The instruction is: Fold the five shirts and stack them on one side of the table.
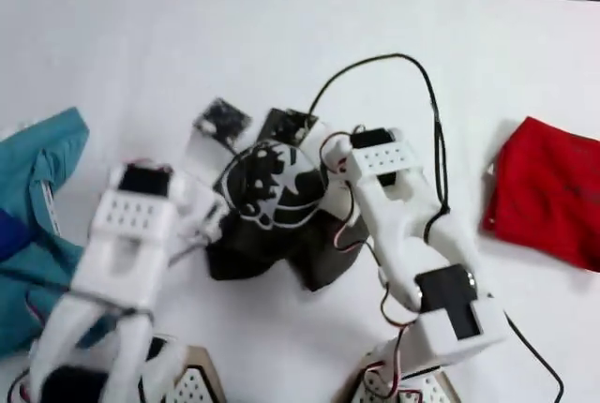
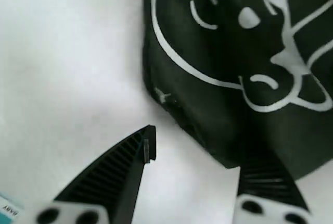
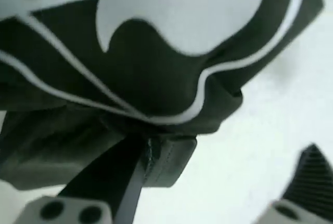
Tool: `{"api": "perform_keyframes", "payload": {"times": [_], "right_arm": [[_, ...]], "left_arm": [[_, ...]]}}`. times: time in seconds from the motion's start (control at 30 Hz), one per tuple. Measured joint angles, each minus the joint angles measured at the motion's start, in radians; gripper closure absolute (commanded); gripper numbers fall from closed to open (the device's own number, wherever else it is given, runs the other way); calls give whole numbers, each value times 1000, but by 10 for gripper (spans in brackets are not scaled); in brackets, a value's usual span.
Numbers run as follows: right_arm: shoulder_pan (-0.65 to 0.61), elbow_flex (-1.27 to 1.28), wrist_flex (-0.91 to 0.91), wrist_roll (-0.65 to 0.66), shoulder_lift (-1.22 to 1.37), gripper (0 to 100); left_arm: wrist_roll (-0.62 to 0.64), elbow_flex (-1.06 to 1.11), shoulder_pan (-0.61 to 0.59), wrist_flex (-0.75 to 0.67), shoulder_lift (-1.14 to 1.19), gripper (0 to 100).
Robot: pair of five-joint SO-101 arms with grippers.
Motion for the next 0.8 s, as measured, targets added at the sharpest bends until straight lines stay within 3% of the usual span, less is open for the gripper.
{"api": "perform_keyframes", "payload": {"times": [0.13, 0.2, 0.5, 0.67, 0.8], "right_arm": [[0, 0, -14, -5, 26, 933], [0, 0, -12, -38, 26, 982], [43, -239, 178, -63, -170, 976], [54, -433, 285, -63, -311, 975], [55, -485, 313, -63, -361, 975]], "left_arm": [[26, 129, 21, -101, -68, 728], [41, 155, 23, -133, -71, 728], [66, 153, 15, -173, 97, 728], [69, 25, -104, -161, 299, 728], [68, -196, -213, -55, 485, 728]]}}
